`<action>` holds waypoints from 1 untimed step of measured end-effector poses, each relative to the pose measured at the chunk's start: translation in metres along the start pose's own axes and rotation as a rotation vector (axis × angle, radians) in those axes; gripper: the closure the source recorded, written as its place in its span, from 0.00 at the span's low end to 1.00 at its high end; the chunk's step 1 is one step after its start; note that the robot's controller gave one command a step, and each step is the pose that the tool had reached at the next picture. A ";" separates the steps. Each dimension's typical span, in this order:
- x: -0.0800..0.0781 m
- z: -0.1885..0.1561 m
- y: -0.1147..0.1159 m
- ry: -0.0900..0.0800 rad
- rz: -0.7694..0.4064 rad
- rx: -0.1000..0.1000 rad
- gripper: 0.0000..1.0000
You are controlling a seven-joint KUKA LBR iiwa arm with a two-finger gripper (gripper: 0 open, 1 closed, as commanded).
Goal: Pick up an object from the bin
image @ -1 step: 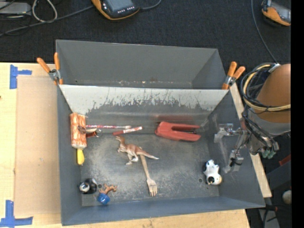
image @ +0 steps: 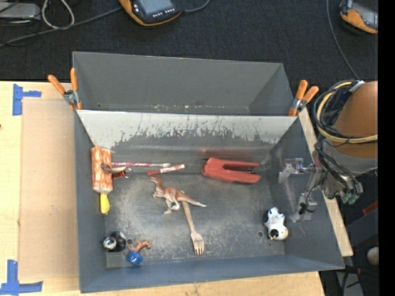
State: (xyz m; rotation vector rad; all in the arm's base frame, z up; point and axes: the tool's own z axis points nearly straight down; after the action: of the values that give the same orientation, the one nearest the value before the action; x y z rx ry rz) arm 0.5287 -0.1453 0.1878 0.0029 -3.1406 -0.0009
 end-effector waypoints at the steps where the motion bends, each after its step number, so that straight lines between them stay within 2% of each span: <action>1: 0.002 0.054 0.002 -0.001 -0.122 0.000 0.00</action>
Offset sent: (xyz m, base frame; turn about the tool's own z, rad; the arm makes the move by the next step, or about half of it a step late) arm -0.0096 0.0527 -0.1067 -0.0903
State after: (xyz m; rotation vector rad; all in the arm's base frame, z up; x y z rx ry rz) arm 0.5264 -0.1429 0.1339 0.1944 -3.1357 -0.0015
